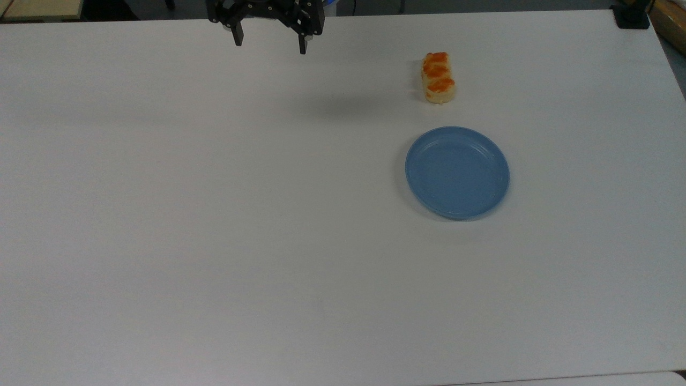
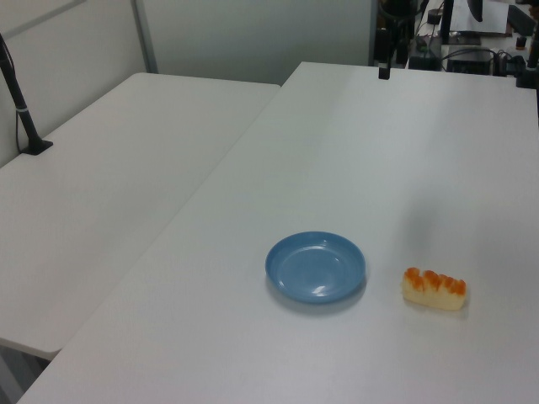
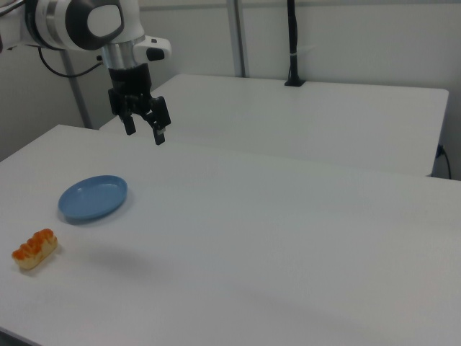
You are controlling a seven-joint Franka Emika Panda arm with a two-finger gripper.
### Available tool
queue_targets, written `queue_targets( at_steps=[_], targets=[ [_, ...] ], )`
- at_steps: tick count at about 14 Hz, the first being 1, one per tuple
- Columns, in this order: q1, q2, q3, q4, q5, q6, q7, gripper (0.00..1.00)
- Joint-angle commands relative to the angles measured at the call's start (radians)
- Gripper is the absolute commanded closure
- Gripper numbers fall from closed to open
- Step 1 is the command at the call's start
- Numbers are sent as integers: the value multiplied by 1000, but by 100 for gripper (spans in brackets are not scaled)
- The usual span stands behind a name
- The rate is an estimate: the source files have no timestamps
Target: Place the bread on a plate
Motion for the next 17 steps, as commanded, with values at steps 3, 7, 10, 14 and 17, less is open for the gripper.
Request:
queue_targets(
  at_steps=[3, 7, 10, 14, 17],
  targets=[
    [2, -15, 1, -2, -5, -43, 4, 0],
    [2, -14, 0, -2, -5, -42, 7, 0],
    [2, -15, 0, -2, -5, -43, 8, 0],
    [2, -15, 1, -2, -8, -71, 4, 0],
    [15, -11, 6, -8, -7, -80, 15, 0]
  ],
)
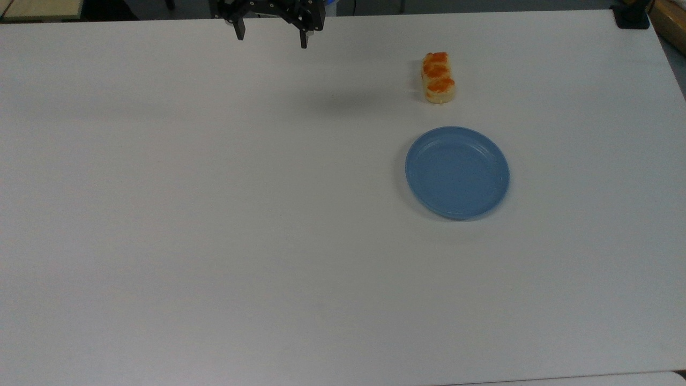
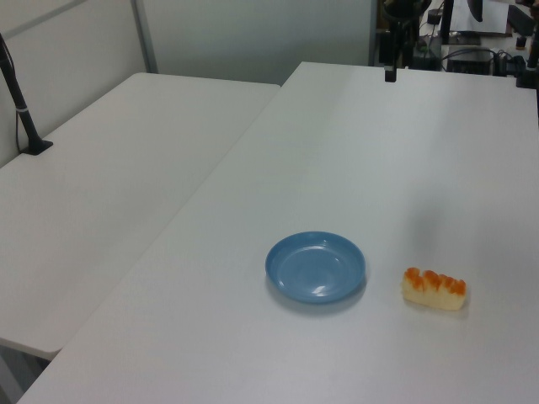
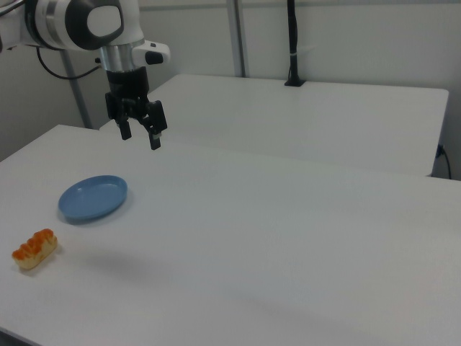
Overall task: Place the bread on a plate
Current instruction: 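Move the open gripper over the bread roll and lower onto it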
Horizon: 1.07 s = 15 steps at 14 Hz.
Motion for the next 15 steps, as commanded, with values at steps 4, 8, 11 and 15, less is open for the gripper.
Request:
queue_targets(
  at_steps=[4, 8, 11, 15],
  targets=[
    [17, -7, 8, -11, -5, -24, 16, 0],
    [69, 8, 12, -42, -5, -21, 18, 0],
    [154, 2, 15, -149, 1, 32, 48, 0],
    [211, -85, 155, -396, 16, 242, 269, 0]
  ],
)
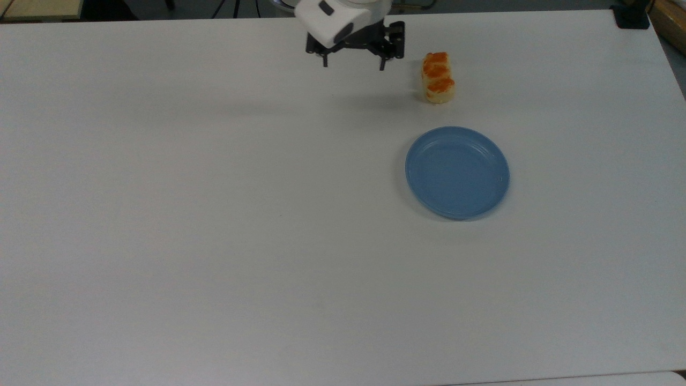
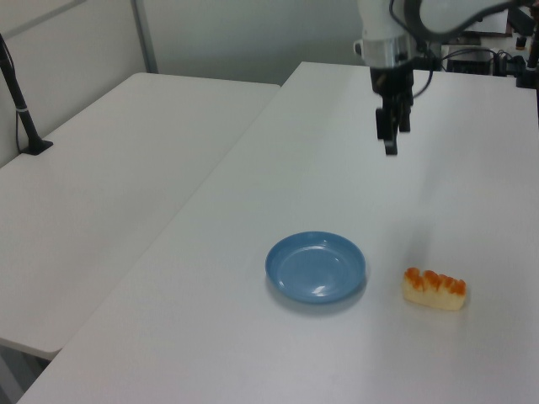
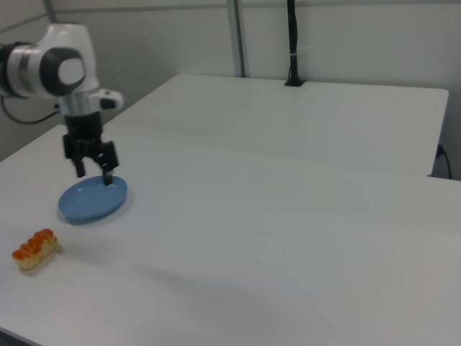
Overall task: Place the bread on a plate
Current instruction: 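Move the open gripper over the bread roll and lower onto it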
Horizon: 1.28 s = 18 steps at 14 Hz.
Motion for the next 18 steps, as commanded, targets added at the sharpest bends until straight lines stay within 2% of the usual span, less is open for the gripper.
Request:
queue_targets(
  at_steps=[1, 4, 7, 8, 11, 13, 15, 18],
  targets=[
    [34, -136, 126, -229, 26, 131, 133, 0],
    [45, -143, 192, -271, 98, 188, 150, 0],
    [45, -100, 275, -294, 103, 283, 248, 0],
    [46, -58, 296, -292, 103, 299, 283, 0],
    [88, 17, 303, -306, 101, 380, 314, 0],
    [85, 48, 303, -330, 98, 409, 317, 0],
    [88, 52, 303, -399, 89, 437, 302, 0],
    [89, 71, 303, -416, 86, 470, 288, 0]
  ],
)
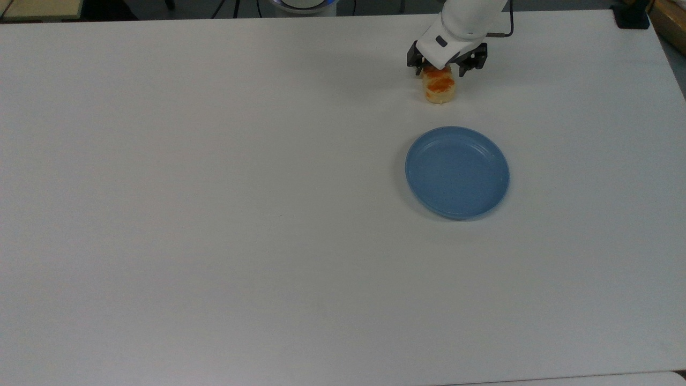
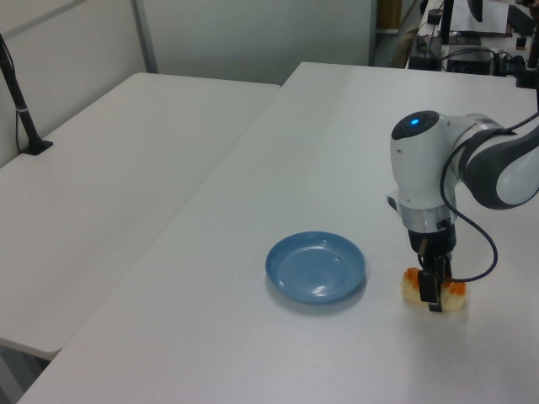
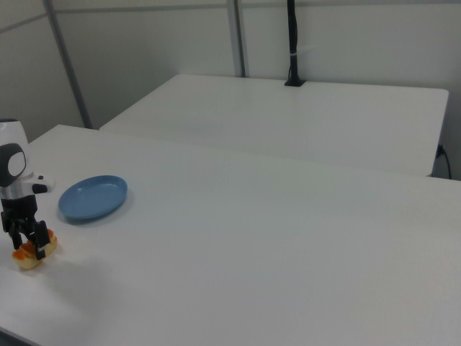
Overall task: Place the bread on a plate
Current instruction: 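Close the gripper on the orange-topped bread roll and lift it, then carry the bread roll over the blue plate and lower it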
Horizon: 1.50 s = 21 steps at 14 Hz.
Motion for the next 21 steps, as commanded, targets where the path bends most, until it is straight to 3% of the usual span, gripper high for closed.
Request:
queue_targets(
  at_steps=[1, 4, 5, 9, 14, 17, 21],
  targets=[
    [11, -8, -6, -31, 1, 36, -12, 4],
    [8, -8, -6, -23, -52, 43, -13, 47],
    [8, -8, -6, -23, -64, 62, -15, 51],
    [0, -15, -15, 19, -94, 68, -33, 51],
    [-3, -2, -136, 225, -88, -19, -105, 49],
    [0, 86, -194, 367, -86, -18, -96, 45],
    [8, 205, -197, 453, -83, -10, -41, 36]
  ],
)
